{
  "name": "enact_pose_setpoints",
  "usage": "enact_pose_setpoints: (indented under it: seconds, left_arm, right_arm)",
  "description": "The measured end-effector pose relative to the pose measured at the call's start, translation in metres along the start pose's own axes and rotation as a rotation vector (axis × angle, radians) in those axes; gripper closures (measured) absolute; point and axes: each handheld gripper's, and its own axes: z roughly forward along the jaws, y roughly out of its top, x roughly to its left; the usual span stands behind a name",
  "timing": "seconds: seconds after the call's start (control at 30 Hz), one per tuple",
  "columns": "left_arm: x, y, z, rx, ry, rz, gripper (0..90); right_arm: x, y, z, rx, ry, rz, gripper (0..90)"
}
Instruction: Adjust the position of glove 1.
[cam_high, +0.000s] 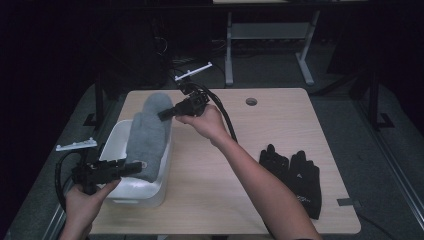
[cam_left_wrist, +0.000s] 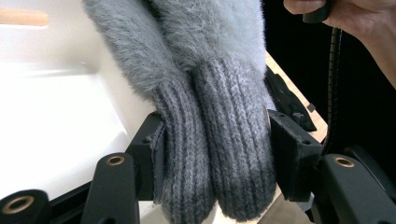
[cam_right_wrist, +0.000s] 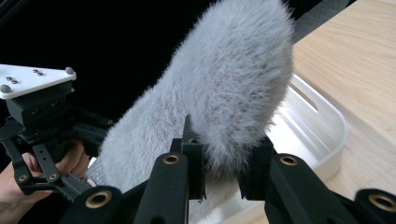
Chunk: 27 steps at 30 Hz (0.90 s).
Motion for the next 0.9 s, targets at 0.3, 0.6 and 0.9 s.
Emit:
enact_pose_setpoints:
  seconds: [0.3,0.6,0.9]
  left_arm:
    - [0.011,-0.005,-0.009,0.002,0.021,-0.023,44.1]
    - [0.023,-0.012,-0.011,0.017,0.029,-0.051,44.0]
    - [0.037,-0.022,-0.011,0.039,0.037,-0.085,43.6]
  right_arm:
    - [0.0,0.005,0.021,0.016,0.018,0.014,75.0]
    - [-0.005,0.004,0.04,0.042,0.022,0.023,75.0]
    - [-0.011,0.001,0.06,0.07,0.022,0.032,75.1]
